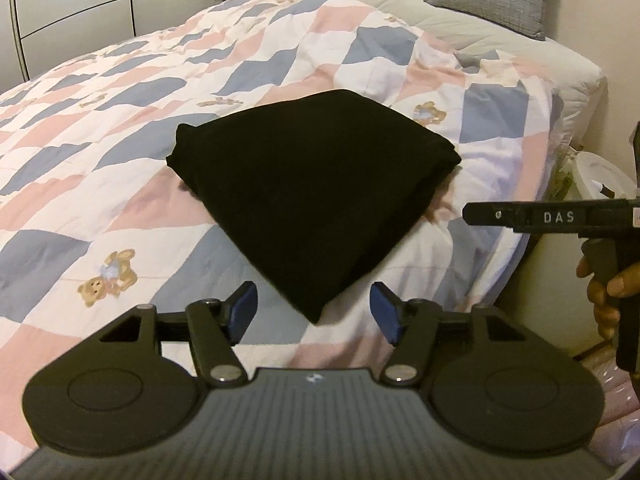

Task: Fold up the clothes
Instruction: 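Move both open grippers to the sides of the folded trousers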

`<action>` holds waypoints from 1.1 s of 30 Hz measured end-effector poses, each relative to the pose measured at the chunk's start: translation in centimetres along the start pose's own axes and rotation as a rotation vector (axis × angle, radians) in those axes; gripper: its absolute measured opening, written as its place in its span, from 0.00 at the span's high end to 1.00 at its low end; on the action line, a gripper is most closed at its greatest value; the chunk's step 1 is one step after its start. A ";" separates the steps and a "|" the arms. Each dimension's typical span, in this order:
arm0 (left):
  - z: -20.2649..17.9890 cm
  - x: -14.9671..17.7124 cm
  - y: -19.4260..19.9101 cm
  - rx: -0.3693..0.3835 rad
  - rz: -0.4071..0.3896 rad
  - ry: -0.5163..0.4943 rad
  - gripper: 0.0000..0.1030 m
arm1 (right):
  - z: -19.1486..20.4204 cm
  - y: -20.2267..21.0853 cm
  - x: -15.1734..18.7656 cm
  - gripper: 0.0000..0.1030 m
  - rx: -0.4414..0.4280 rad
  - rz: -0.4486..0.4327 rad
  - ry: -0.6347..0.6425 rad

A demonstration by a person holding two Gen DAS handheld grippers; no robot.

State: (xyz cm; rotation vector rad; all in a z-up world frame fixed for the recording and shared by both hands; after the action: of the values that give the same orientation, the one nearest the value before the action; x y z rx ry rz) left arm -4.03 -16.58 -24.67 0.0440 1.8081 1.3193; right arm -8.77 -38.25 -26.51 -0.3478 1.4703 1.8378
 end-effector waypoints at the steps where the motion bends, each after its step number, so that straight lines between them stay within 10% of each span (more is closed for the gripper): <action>1: -0.1 0.1 0.3 -0.002 -0.003 -0.003 0.40 | 0.2 0.3 0.2 0.25 0.004 -0.001 0.004; 33: 1.3 3.7 8.1 0.015 -0.133 0.071 0.13 | 8.1 4.5 4.5 0.04 0.165 -0.028 0.225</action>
State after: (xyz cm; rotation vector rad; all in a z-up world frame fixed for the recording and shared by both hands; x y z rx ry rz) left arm -9.00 -10.21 -20.63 -0.1140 1.8470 1.2273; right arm -13.13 -29.38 -23.62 -0.5030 1.7481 1.6841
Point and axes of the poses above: each gripper's, at about its wrist camera, not at the fingertips, and y roughly against the way its jaws point, z to its left, x to its underside, the point moved 10 cm from there along -y, roughly the way its jaws point, and after that the axes turned 5 degrees about z, right-handed, at the moved point
